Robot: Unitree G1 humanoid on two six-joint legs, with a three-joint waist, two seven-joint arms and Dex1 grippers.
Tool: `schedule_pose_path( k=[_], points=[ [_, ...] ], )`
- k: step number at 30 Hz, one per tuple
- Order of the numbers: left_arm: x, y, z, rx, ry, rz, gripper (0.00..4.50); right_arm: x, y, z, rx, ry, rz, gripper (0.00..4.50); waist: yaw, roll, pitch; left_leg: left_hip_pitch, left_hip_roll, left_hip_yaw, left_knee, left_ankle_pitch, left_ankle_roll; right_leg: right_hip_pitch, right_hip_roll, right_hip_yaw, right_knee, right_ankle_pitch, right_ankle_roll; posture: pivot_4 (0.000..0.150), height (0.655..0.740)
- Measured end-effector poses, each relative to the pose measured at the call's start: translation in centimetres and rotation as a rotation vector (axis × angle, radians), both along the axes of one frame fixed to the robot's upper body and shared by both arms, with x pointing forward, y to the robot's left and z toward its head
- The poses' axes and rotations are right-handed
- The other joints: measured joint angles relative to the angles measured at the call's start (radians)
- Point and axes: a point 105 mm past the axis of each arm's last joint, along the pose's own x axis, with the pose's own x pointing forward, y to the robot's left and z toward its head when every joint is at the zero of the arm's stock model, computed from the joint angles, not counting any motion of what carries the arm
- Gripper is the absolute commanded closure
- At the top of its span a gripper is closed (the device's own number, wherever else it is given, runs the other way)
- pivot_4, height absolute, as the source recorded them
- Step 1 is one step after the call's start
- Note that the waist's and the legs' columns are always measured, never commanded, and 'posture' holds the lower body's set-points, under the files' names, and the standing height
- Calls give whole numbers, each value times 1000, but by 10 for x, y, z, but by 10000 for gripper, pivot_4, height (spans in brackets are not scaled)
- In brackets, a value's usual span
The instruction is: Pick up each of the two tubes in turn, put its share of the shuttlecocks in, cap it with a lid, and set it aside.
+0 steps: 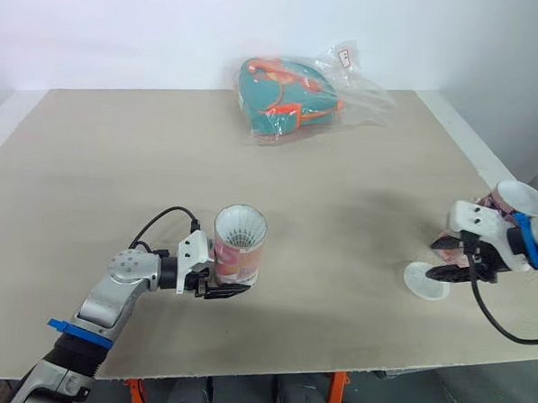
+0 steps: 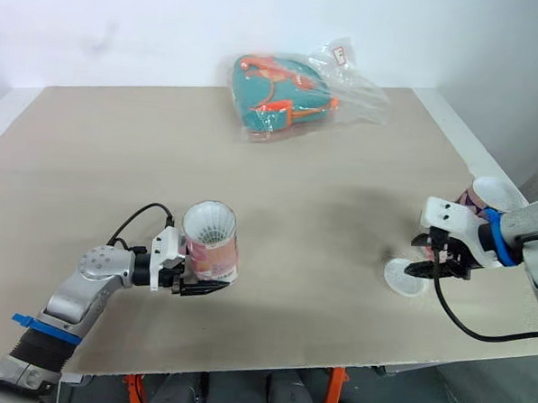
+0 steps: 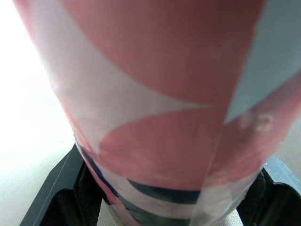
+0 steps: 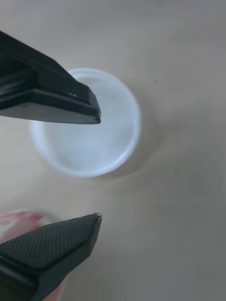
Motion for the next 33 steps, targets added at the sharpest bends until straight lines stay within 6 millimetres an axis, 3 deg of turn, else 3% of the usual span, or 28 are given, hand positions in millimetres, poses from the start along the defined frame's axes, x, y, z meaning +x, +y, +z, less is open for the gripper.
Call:
schedule_pose_path(
  k=[9, 18, 19, 20, 21, 23, 25, 33],
  points=[
    [-1, 2, 0, 7, 1, -4, 14153, 4, -2, -17, -27, 19, 0, 12139, -1, 0, 0, 0, 0, 0, -1, 0, 0, 0, 0, 0, 0, 0, 0, 1500, 7387],
    [0, 5, -1, 22, 8, 3, 14153, 14, 5, -17, -79, 4, 48, 12139, -6, -2, 0, 7, 1, 1, 0, 0, 0, 5, 1, 0, 0, -1, -5, 1500, 7387],
    [0, 6, -1, 24, 8, 5, 14153, 15, 7, -18, -80, 10, 57, 17401, -9, -3, 0, 8, 1, 1, 0, 0, 0, 7, 1, 0, 0, -2, -5, 1500, 7387],
    [0, 6, -1, 25, 9, 5, 14153, 15, 8, -18, -80, 13, 61, 19673, -10, -3, 0, 9, 1, 1, 0, 0, 0, 8, 1, 0, 0, -2, -5, 1500, 7387],
    [0, 6, -1, 25, 9, 6, 14153, 14, 10, -19, -77, 27, 73, 26739, -11, -3, 0, 9, 1, 1, 0, 0, 0, 8, 1, 1, 0, -2, -5, 1500, 7387],
    [0, 6, -1, 26, 9, 7, 14153, 14, 11, -19, -72, 36, 79, 32900, -11, -3, 0, 10, 1, 1, 0, 0, 0, 8, 1, 1, 0, -1, -5, 1500, 7387],
    [0, 7, -1, 26, 9, 7, 14153, 15, 13, -17, -66, 46, 82, 43313, -12, -3, 0, 10, 1, 2, 0, 0, 0, 8, 0, 2, 0, -1, -5, 1500, 7387],
    [0, 7, -1, 27, 10, 4, 14153, 16, 39, -18, -41, 81, 154, 44295, -13, -3, 0, 9, 1, 1, -1, 0, 0, 8, 1, 2, 0, -2, -4, 1500, 7387]
  ],
)
